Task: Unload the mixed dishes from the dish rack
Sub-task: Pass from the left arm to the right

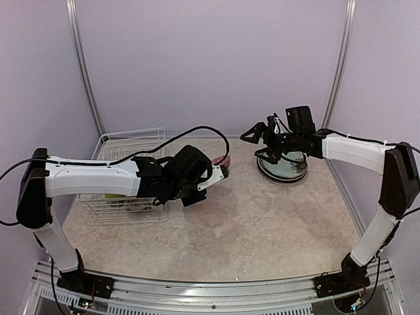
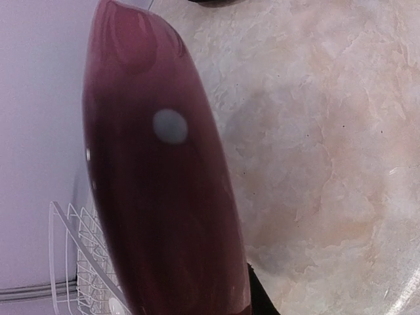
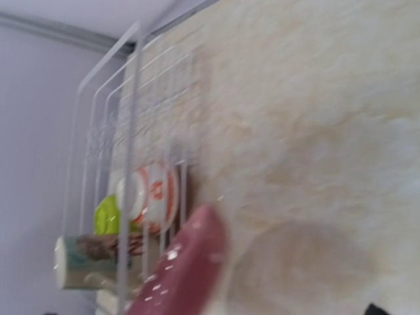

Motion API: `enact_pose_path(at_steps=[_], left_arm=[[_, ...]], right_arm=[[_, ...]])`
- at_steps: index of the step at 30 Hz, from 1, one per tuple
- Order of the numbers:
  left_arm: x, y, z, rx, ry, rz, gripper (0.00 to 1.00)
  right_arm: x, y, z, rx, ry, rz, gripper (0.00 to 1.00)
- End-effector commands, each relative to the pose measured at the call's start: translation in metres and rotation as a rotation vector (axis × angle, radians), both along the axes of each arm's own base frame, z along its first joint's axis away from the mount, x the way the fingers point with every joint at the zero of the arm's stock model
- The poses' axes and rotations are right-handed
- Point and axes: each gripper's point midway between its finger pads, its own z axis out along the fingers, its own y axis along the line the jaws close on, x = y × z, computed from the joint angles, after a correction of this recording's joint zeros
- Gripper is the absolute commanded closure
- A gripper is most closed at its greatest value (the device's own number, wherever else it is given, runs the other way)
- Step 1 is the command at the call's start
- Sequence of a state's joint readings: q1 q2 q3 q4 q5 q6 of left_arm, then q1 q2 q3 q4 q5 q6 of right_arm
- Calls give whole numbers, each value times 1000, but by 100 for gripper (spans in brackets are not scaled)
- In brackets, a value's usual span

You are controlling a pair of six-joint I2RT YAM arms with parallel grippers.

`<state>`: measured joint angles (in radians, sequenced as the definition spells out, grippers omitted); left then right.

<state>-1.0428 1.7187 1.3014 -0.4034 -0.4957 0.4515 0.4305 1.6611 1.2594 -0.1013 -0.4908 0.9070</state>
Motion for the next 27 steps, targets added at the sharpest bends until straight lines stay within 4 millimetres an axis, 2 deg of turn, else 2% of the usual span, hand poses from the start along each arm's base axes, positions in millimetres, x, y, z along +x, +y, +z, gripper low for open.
enact_pose_path(at_steps=[1, 6, 12, 18, 27], left_arm=[[19, -16, 40, -78, -171, 45, 100], [16, -22, 33, -51, -184, 36, 100], [17, -26, 24, -7, -208, 30, 100], [20, -28, 19, 19, -224, 39, 100], [20, -35, 8, 68, -253, 31, 100]], right_arm=[[-10, 40, -7, 50, 58, 83, 1], [-24, 74, -25, 54, 119, 161, 1], [-39, 98, -38, 88, 178, 230, 8], [-44, 101, -41, 123, 200, 222, 21], [-48, 104, -52, 168, 244, 231, 26]])
